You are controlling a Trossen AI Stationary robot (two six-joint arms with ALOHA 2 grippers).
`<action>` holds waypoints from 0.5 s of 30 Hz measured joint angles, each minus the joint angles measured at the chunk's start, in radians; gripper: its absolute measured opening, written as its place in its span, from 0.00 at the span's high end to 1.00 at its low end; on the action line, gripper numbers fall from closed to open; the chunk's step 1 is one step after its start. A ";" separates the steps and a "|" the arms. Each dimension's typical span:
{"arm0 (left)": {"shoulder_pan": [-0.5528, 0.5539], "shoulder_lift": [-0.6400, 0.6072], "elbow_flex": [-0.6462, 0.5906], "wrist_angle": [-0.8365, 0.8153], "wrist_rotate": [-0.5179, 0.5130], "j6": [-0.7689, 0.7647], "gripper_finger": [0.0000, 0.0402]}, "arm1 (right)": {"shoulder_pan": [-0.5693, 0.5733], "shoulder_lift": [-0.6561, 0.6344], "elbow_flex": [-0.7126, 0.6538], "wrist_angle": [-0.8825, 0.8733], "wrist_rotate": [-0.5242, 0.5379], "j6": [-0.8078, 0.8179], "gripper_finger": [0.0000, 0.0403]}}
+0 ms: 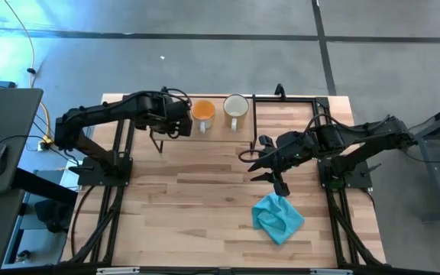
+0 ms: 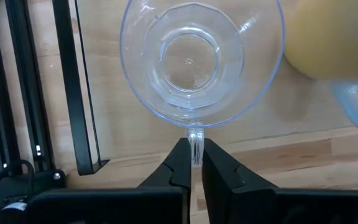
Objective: Stack small to large cups/mugs on shelf
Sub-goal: Put the transparent mug on the shelf
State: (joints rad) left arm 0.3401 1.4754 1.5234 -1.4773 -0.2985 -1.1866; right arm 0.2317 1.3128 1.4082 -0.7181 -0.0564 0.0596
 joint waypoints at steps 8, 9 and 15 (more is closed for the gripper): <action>0.000 0.001 0.000 -0.007 0.019 -0.005 0.99 | 0.000 0.000 0.000 0.000 0.000 0.000 0.69; 0.000 0.001 0.000 -0.007 0.019 -0.006 0.99 | 0.000 0.000 0.000 0.000 0.000 0.000 0.69; 0.000 0.001 0.000 -0.007 0.019 -0.013 0.99 | 0.000 0.000 0.000 0.000 -0.006 0.003 0.69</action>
State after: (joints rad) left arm 0.3401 1.4765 1.5230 -1.4845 -0.2790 -1.1994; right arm 0.2317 1.3128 1.4082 -0.7181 -0.0626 0.0628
